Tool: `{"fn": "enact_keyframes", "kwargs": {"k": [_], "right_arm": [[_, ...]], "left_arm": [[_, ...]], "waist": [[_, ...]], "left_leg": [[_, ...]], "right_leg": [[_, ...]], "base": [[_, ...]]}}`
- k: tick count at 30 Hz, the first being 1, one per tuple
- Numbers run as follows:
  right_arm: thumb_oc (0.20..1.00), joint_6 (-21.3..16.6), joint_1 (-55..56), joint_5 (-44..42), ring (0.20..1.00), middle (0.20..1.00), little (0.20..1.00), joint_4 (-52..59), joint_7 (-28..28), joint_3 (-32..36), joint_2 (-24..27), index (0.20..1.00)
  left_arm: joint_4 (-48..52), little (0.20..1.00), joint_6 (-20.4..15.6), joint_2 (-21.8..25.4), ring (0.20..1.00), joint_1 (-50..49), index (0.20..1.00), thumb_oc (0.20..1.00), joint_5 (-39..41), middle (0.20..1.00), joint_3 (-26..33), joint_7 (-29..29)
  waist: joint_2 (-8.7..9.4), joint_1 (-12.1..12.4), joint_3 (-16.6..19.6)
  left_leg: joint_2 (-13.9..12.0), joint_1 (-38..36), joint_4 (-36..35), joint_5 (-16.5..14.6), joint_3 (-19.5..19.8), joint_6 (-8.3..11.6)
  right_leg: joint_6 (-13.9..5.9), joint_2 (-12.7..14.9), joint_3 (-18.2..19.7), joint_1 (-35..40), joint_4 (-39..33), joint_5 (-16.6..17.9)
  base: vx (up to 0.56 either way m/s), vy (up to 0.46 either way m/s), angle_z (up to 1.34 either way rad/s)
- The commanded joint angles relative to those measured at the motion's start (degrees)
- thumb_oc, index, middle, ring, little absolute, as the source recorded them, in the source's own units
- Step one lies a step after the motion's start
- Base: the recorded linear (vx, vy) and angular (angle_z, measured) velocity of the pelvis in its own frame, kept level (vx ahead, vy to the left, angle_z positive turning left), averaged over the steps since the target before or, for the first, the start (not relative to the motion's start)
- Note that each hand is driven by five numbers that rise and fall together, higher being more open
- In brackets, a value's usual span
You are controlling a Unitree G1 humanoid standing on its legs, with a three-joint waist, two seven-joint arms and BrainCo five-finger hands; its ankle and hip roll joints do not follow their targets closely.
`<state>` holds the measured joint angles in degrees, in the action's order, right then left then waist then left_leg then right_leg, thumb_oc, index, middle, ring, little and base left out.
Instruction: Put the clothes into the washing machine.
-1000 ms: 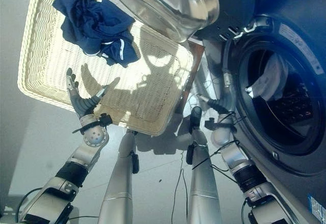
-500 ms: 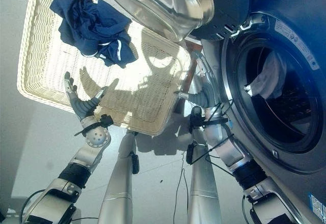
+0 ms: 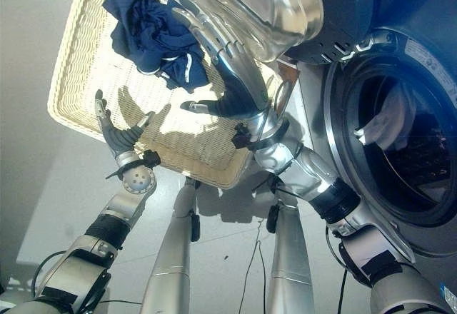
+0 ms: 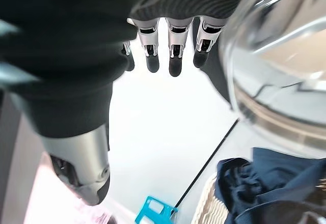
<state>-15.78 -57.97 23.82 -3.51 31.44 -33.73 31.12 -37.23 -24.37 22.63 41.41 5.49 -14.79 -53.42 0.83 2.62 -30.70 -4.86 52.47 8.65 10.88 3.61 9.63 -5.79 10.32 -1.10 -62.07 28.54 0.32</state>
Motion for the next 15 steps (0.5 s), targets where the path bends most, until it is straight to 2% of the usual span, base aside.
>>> {"fn": "enact_keyframes", "kwargs": {"k": [1,10,15], "right_arm": [[1.0,1.03,-1.69,3.43,1.0,1.0,1.0,1.04,-1.21,-2.85,-0.54,1.0],[1.0,9.1,-13.85,8.75,1.0,1.0,1.0,-13.61,-1.37,-12.98,-2.01,1.0],[1.0,14.31,-21.04,7.4,1.0,1.0,1.0,-24.41,-1.46,-19.55,-2.18,1.0]], "left_arm": [[-1.36,1.0,-2.97,0.04,1.0,3.19,1.0,1.0,0.68,1.0,-0.21,-0.11],[-1.98,1.0,-4.09,0.52,1.0,5.81,1.0,1.0,2.71,1.0,-2.6,2.81],[-2.22,1.0,-4.86,1.0,1.0,7.92,1.0,1.0,3.7,1.0,-4.47,4.54]], "waist": [[-1.58,-0.17,0.91],[-1.73,2.72,0.91],[-1.96,4.52,0.91]], "left_leg": [[5.54,2.8,4.86,-2.1,-0.64,-4.07],[6.77,3.23,5.14,-2.05,1.31,-4.41],[7.55,3.94,5.39,-1.84,2.79,-4.68]], "right_leg": [[-2.07,-3.53,-6.14,5.24,-12.99,8.71],[-2.03,-2.77,-8.24,5.34,-13.36,9.18],[-2.2,-2.19,-9.36,5.02,-13.24,9.59]], "base": [[0.0,0.0,0.0],[0.0,-0.049,0.08],[0.01,-0.048,0.11]]}}
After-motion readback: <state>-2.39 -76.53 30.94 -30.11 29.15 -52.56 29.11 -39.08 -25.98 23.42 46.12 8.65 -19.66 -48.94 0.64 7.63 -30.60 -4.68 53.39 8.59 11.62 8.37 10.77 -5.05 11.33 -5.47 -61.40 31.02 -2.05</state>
